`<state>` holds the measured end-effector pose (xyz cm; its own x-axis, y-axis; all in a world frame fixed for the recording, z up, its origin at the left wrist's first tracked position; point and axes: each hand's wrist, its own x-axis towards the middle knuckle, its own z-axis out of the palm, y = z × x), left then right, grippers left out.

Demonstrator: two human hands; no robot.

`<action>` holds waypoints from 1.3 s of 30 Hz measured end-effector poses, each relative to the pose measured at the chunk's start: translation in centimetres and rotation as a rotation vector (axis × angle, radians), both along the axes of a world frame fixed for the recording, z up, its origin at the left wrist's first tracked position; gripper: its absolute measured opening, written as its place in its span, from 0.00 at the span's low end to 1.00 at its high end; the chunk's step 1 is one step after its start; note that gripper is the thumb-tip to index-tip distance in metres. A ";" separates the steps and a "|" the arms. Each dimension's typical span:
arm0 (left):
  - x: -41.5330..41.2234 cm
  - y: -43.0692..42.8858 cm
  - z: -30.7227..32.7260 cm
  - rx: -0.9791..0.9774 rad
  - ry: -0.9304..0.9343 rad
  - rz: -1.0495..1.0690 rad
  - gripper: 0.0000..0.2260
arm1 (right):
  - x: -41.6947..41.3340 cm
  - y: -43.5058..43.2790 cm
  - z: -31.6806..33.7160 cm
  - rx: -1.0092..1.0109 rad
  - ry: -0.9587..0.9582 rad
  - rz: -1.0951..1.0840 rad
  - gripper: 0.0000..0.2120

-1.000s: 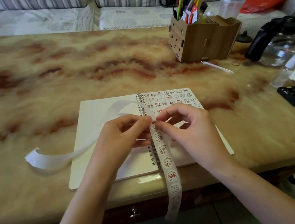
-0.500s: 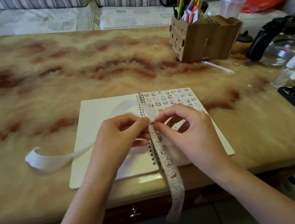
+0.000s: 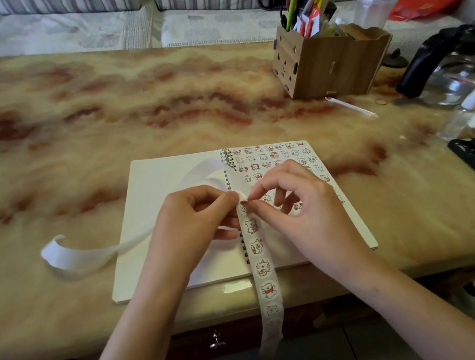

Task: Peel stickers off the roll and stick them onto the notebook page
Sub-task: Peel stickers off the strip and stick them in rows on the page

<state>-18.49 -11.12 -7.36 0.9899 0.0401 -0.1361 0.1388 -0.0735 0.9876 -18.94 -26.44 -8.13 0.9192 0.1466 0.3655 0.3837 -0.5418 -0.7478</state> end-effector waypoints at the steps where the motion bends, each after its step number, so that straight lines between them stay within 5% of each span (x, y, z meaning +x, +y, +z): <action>1: 0.0 0.0 0.0 0.001 0.001 0.000 0.07 | 0.0 0.0 0.1 0.008 0.019 0.016 0.02; 9: 0.6 1.5 -0.1 0.025 0.022 0.045 0.08 | 0.6 -1.1 1.5 0.393 0.352 -0.025 0.01; 15: 0.7 1.5 -0.3 0.066 0.031 0.045 0.08 | 1.2 -2.0 1.1 0.293 0.572 -0.036 0.02; 39: 0.8 1.2 -0.8 0.092 0.052 0.029 0.07 | 1.6 -1.6 -0.2 0.119 0.578 -0.055 0.02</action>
<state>-17.70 -9.91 -8.20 0.9799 0.0832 -0.1815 0.1928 -0.1584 0.9684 -17.31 -28.06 -8.31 0.9791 0.0816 -0.1861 -0.1306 -0.4485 -0.8842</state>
